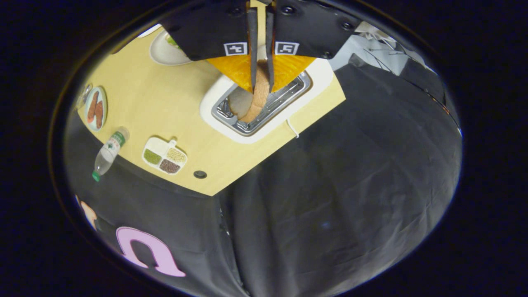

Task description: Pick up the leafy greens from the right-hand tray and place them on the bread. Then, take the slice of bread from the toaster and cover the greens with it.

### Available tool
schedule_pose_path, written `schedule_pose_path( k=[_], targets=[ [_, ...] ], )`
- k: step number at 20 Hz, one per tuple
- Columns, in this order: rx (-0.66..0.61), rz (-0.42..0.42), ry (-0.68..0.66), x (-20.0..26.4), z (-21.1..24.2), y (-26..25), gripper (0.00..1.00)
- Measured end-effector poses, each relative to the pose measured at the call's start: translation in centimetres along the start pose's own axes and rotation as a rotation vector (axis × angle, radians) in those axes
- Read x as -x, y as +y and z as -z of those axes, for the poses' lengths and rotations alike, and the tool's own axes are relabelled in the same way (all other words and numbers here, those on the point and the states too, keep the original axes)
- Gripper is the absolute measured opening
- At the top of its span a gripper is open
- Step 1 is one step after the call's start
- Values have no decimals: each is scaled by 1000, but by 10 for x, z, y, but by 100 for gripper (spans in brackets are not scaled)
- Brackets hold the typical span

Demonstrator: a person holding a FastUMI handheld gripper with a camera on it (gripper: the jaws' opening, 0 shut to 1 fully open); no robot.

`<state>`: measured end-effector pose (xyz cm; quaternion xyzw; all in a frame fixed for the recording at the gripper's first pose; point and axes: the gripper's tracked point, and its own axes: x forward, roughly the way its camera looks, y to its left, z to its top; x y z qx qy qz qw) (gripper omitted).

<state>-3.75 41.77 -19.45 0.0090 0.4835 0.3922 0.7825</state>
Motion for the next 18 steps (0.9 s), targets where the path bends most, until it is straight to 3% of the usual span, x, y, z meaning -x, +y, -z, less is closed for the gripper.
schedule_pose_path(
  k=[2,18],
  targets=[
    [-21,-10,-29,6,-8,1,4],
    [-167,-60,-198,86,-24,-37,4]
  ],
)
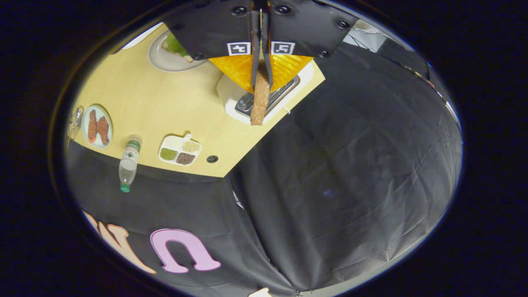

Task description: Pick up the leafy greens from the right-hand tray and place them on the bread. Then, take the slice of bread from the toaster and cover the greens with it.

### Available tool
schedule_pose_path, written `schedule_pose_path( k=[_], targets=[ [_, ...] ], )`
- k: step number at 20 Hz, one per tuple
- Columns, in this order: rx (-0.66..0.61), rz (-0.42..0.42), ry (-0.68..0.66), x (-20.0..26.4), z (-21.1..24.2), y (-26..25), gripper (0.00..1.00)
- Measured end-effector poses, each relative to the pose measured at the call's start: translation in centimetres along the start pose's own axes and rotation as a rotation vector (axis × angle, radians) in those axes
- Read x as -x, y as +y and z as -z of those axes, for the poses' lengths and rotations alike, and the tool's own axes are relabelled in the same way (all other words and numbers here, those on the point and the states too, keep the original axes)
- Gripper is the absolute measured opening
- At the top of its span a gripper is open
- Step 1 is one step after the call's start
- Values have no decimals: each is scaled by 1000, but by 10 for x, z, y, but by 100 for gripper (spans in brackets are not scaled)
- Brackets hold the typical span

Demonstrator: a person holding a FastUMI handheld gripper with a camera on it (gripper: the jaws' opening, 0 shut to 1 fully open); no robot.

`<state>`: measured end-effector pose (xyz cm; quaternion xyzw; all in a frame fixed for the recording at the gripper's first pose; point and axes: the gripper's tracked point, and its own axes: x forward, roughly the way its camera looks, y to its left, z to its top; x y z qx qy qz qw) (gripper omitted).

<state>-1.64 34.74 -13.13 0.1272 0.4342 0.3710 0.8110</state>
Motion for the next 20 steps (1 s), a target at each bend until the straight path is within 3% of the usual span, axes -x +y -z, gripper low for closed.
schedule_pose_path(
  k=[6,20],
  targets=[
    [-18,34,-22,19,6,-20,4],
    [-154,117,24,29,69,-95,4]
  ],
)
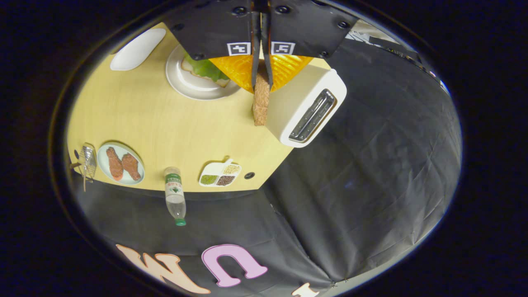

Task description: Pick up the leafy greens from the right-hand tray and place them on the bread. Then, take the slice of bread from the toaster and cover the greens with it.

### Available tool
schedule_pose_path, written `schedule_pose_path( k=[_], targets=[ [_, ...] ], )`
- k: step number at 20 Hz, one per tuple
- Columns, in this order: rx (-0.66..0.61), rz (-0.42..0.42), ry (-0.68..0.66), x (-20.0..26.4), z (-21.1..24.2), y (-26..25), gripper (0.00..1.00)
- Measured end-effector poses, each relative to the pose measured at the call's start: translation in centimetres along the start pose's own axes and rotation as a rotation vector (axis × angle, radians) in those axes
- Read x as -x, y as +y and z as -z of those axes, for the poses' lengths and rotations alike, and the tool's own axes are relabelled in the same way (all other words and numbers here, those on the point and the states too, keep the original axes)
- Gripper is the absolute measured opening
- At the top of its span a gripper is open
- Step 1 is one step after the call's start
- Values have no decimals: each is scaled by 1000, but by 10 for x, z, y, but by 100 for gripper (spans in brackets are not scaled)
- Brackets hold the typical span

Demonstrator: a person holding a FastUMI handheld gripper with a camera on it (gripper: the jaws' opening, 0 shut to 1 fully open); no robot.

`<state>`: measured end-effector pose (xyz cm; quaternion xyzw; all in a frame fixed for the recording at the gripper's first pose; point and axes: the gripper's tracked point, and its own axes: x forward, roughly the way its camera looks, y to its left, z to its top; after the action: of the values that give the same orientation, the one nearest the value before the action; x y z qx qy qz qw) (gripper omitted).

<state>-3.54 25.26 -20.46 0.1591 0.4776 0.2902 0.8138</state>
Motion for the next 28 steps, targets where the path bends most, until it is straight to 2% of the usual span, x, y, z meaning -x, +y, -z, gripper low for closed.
schedule_pose_path(
  k=[13,18,24,28],
  targets=[
    [-169,36,33,-7,47,-51,4],
    [-187,73,55,-11,63,-71,5],
    [-212,110,75,-9,75,-87,9],
    [-211,145,93,-7,82,-98,16]
  ],
)
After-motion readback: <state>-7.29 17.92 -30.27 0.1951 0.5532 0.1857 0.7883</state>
